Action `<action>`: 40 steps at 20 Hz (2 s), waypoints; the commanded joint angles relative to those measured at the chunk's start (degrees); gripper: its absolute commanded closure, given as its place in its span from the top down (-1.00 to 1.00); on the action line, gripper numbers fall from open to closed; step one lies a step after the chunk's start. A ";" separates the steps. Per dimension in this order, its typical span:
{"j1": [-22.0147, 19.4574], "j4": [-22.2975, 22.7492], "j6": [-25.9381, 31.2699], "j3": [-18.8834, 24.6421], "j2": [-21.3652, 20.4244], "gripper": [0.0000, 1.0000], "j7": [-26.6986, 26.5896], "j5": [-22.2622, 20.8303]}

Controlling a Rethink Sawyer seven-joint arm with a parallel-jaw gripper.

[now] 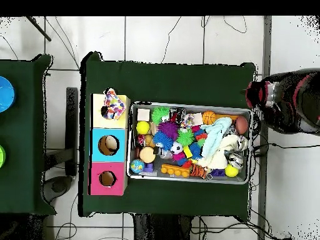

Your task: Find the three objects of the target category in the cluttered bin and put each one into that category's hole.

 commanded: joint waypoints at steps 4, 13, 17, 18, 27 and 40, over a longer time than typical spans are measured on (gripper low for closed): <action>1.60 3.92 2.26 -4.33 0.86 1.00 10.81 2.59; -2.33 -5.51 2.33 -2.60 10.95 1.00 -2.83 -2.64; -3.54 -10.65 4.82 -1.53 14.41 1.00 -7.35 -3.94; -3.82 -11.61 5.35 -1.30 14.98 1.00 -8.26 -4.23; -5.48 -21.02 9.82 0.75 20.12 1.00 -14.68 -7.05; -6.65 -44.95 21.33 6.47 33.14 1.00 -27.36 -15.85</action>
